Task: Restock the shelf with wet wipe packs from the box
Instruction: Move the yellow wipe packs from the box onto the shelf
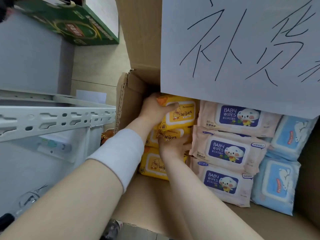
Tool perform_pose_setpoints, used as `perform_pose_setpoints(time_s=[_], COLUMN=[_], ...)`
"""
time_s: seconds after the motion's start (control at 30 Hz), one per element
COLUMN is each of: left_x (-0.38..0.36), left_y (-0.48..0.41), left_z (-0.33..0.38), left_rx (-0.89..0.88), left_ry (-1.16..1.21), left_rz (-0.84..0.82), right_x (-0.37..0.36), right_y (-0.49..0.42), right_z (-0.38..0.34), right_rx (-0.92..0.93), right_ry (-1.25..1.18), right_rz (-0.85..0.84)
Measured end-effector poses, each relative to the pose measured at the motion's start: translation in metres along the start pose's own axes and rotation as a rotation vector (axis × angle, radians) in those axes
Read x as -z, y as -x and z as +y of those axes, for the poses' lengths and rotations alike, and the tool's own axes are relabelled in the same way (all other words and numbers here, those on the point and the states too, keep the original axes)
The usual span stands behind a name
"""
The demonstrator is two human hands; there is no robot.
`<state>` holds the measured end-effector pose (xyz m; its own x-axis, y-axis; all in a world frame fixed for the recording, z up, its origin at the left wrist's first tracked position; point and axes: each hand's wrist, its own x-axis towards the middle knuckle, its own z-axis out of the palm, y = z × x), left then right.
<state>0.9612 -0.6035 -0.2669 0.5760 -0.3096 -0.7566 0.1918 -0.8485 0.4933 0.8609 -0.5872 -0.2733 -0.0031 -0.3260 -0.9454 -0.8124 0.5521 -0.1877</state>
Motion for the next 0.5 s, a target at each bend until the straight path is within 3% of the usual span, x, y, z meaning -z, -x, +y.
perform_pose_setpoints(time_s=[0.2, 0.3, 0.5], left_x=[0.013, 0.018, 0.027], left_y=[0.027, 0.038, 0.052], left_z=[-0.005, -0.008, -0.002], left_rx=[-0.015, -0.075, -0.175], left_ry=[0.039, -0.054, -0.149], left_rz=[0.155, 0.208, 0.29], right_x=[0.007, 0.008, 0.021], right_y=[-0.001, 0.0, 0.003], right_z=[0.004, 0.001, 0.009], right_rx=[0.009, -0.018, 0.049], right_ry=[0.01, -0.027, 0.204], right_rz=[0.004, 0.042, 0.006])
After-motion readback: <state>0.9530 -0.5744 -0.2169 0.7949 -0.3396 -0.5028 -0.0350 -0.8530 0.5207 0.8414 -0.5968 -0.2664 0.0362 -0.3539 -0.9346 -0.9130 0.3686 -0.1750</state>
